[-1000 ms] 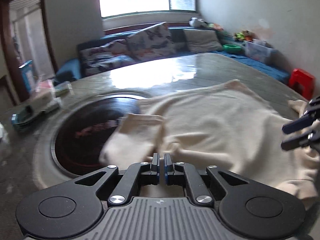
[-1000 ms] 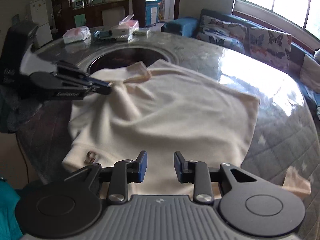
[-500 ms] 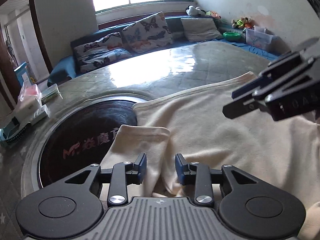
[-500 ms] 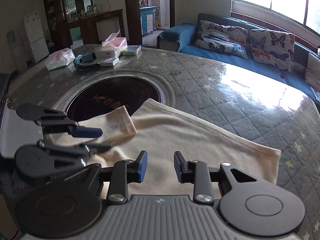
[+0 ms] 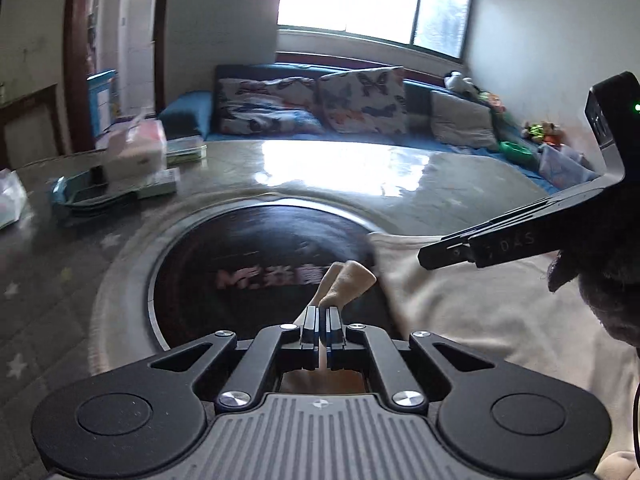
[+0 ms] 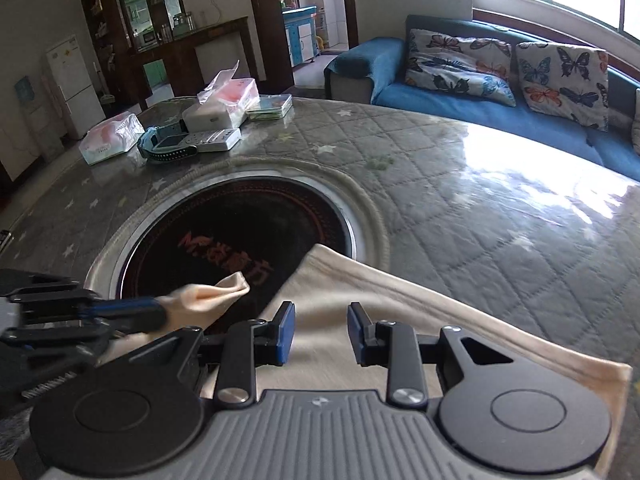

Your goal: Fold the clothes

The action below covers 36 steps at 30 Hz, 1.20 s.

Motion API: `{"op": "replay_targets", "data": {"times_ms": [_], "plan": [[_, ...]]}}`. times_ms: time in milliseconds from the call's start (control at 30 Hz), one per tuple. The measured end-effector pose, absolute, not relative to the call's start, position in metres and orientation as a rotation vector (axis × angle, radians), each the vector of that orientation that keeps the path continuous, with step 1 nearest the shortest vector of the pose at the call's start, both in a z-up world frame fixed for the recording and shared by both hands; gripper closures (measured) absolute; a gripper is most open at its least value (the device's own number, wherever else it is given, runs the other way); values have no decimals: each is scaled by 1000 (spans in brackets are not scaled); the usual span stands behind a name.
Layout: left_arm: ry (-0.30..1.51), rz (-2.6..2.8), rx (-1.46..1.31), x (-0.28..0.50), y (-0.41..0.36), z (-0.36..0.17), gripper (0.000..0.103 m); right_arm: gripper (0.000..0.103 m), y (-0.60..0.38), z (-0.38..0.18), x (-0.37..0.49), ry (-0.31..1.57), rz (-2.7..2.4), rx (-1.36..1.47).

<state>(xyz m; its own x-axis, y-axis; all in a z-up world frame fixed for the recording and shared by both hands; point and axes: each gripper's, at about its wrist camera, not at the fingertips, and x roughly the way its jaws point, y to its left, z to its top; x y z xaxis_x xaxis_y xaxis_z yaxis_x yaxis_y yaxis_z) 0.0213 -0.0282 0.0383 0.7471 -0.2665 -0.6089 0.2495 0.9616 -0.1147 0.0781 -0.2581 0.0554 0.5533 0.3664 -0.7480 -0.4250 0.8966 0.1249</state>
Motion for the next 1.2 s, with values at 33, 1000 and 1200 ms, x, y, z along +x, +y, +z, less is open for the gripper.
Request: {"op": "replay_targets", "data": {"times_ms": [33,1000,1200], "plan": [[667,-268,-40,20,-23,40,100,74,-251,53,83,870,472,-75],[655,116,-210,-59,140,39,99,98,-177,37,137,862,436,-119],[644,59,-192,-54,129,47,99,93,-196,59,94,846,515,-176]]}}
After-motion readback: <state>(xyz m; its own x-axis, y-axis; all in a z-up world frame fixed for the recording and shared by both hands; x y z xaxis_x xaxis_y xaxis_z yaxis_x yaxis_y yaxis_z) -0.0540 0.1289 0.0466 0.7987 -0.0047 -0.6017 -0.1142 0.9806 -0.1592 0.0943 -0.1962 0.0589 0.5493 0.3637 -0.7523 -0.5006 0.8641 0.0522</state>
